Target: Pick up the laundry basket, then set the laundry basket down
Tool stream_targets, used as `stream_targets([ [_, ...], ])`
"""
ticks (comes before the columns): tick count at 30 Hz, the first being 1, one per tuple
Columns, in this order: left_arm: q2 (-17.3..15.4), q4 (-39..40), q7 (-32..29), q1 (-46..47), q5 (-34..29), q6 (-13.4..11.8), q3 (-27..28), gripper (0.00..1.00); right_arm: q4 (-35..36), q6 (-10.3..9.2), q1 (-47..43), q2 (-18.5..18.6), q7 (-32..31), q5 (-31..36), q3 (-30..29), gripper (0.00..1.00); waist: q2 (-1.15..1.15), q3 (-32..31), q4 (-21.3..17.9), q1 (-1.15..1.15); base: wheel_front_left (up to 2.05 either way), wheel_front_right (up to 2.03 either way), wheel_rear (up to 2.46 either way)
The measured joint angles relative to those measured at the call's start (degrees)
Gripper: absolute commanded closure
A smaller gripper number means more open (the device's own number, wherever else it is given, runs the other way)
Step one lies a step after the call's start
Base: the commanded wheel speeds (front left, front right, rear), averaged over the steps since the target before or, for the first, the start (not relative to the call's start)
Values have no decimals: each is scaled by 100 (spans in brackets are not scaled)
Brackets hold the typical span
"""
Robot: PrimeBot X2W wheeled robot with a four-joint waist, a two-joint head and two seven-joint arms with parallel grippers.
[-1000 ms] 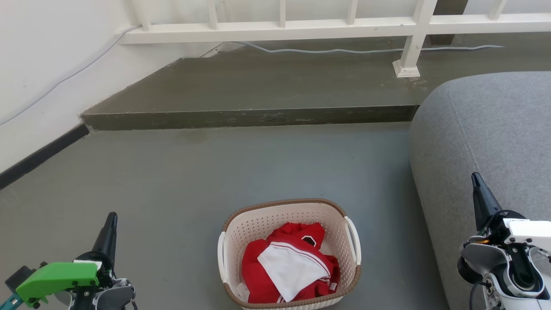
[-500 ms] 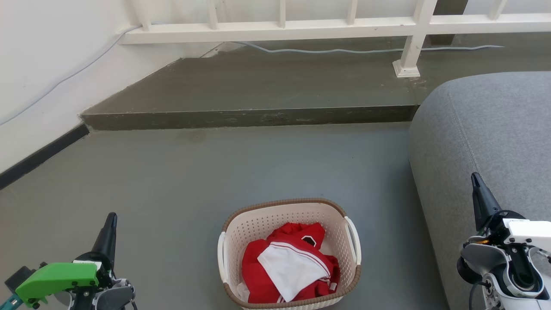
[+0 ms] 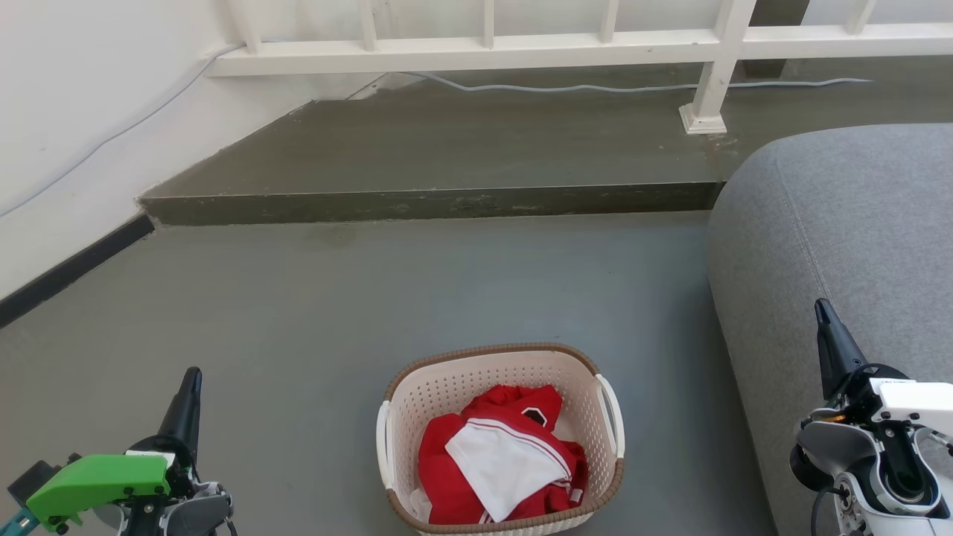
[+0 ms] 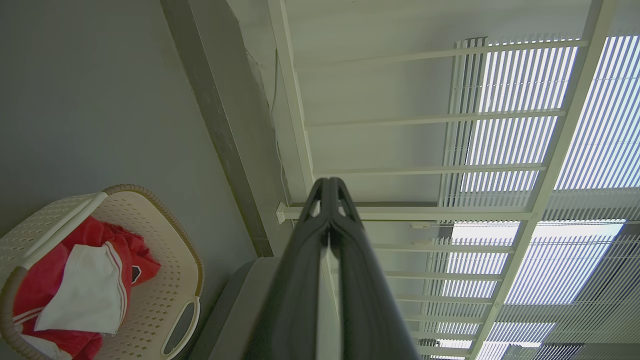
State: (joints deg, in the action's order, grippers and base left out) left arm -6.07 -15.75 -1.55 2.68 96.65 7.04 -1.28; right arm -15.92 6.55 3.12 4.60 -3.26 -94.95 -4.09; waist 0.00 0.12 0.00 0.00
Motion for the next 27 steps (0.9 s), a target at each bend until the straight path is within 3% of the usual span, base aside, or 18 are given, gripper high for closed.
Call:
stream_targets([
  [27,10,-9,-48,1,-1,0,29,100,-13,1,1,-5,-8,1,-18,100,0,0,0,0,0,0,0],
])
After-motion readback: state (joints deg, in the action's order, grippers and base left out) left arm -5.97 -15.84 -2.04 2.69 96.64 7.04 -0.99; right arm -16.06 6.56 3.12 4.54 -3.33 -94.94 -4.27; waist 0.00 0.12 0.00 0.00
